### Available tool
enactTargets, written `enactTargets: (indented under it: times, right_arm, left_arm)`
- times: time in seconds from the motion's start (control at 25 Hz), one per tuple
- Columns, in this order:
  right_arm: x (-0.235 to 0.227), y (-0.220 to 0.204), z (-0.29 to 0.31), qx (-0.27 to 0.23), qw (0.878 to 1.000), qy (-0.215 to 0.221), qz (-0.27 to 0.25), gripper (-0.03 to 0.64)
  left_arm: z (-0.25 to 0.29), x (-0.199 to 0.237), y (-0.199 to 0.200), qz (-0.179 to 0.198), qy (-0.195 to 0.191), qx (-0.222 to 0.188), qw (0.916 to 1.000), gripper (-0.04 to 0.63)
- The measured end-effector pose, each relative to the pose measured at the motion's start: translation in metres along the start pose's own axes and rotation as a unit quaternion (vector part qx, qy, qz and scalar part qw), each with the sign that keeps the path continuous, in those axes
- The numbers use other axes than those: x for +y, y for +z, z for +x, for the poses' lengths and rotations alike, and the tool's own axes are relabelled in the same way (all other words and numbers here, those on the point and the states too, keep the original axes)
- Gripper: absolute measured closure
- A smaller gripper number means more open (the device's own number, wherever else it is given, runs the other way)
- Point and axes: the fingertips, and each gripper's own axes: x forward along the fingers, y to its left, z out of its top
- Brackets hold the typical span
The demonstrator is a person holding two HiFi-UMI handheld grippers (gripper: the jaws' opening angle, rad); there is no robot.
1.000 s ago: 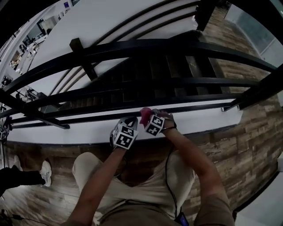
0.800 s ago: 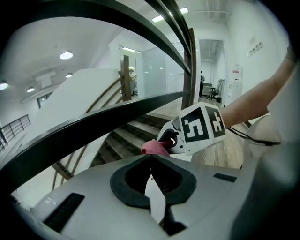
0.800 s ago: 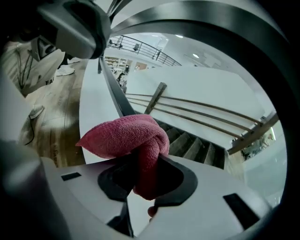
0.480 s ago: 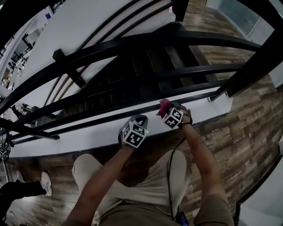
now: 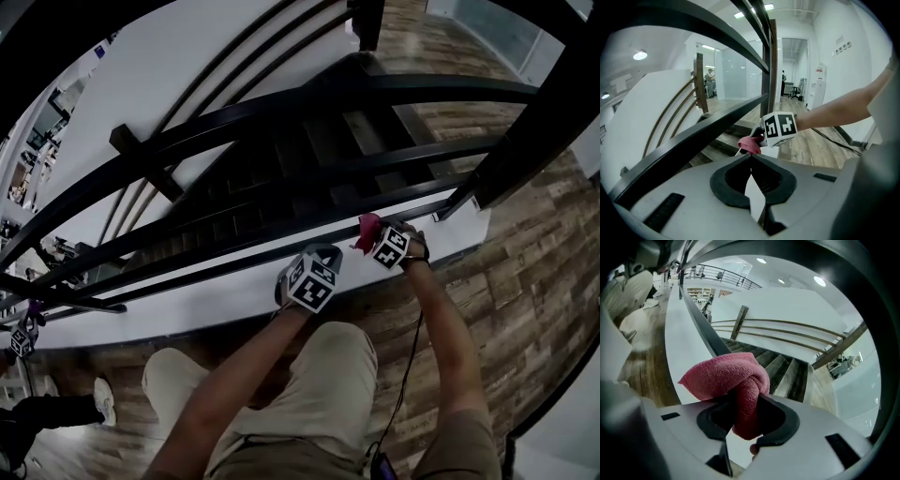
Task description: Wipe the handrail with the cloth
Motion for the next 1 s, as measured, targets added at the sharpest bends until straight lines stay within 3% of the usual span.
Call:
enactTargets:
  times: [0.2,0.36,0.4,0.48,0.56,0.64,0.8,0.92,1.0]
  right_arm:
    - [-0.022,-0.026,0.006,0.000,0.999,-0.017,-0.038,0.497]
    - [-0.078,-0.100,0.007,0.075,0.995,-0.067,-0.015,0.500]
    - [-0.098,-0.127,0.005,0.113,0.990,-0.090,0.009,0.501]
    - [-0.129,-0.185,-0.007,0.192,0.965,-0.136,0.113,0.512]
    - [-0.135,-0.211,-0.029,0.194,0.938,-0.164,0.236,0.515]
    - [-0.122,-0.190,-0.055,0.143,0.935,-0.178,0.272,0.515]
    - [-0.070,-0.090,-0.152,0.061,0.967,-0.164,0.187,0.515]
    - [0.011,0.019,-0.231,-0.003,0.986,-0.096,0.139,0.516]
    - [0.072,0.096,-0.285,-0.044,0.991,-0.034,0.122,0.518]
  left_arm:
    - [-0.022,-0.008,0.018,0.014,-0.005,-0.032,0.9994,0.578]
    - [-0.056,-0.002,0.009,0.015,0.002,-0.053,0.9985,0.578]
    - [-0.063,0.002,0.006,0.012,0.005,-0.058,0.9982,0.578]
    - [-0.076,0.008,-0.001,0.006,0.009,-0.067,0.9977,0.578]
    - [-0.095,0.010,-0.011,0.005,0.008,-0.078,0.9969,0.578]
    - [-0.125,0.017,-0.018,0.010,0.007,-0.096,0.9953,0.578]
    - [-0.210,0.023,0.005,0.008,0.004,-0.126,0.9920,0.578]
    - [-0.274,0.029,0.002,-0.010,-0.008,-0.120,0.9927,0.578]
    - [-0.322,0.028,-0.004,-0.025,-0.012,-0.114,0.9930,0.578]
